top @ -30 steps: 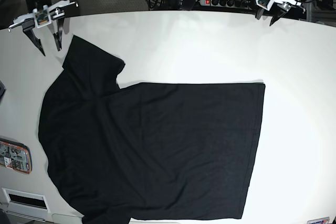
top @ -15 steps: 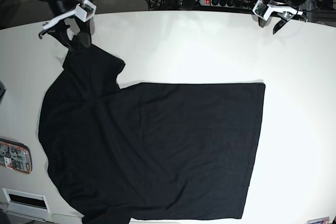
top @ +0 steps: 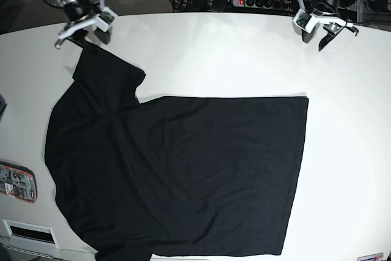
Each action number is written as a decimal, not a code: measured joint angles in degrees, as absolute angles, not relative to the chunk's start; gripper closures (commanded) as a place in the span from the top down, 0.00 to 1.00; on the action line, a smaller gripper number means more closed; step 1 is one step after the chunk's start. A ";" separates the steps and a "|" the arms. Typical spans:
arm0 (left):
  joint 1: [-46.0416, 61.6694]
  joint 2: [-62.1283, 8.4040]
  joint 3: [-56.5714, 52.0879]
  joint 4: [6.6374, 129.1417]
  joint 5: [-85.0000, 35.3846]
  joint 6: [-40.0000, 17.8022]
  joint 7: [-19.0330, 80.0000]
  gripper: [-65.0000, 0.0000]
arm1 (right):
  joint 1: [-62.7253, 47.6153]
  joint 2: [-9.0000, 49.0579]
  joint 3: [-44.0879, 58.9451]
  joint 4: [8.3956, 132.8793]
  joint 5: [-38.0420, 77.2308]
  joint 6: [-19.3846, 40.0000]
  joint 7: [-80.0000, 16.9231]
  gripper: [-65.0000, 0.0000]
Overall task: Fold the T-shirt properly
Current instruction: 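Move the right gripper to the black shirt's shoulder and grasp it, then reach the left gripper to the shirt body corner and grasp it, then lift the shirt with both grippers and pull it toward the arms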
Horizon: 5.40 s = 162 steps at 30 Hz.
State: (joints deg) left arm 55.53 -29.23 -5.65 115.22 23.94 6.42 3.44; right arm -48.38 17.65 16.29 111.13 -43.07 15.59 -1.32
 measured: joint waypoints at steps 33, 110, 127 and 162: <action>48.90 -28.73 -5.43 111.87 32.82 7.14 6.96 0.37 | -22.94 26.65 -7.42 97.06 -46.70 21.67 -36.23 0.37; -6.61 -40.01 43.05 83.81 33.06 -32.18 40.16 0.00 | -23.64 26.52 -11.00 103.46 -45.06 27.83 -44.56 0.00; 4.82 -39.68 34.50 84.01 47.27 -31.86 42.78 0.00 | -24.01 25.98 -11.22 107.85 -42.19 30.00 -42.35 0.00; 3.18 -33.50 15.70 93.12 39.70 -36.32 37.82 0.00 | -15.44 25.85 -1.06 109.62 -32.53 30.04 -41.71 0.00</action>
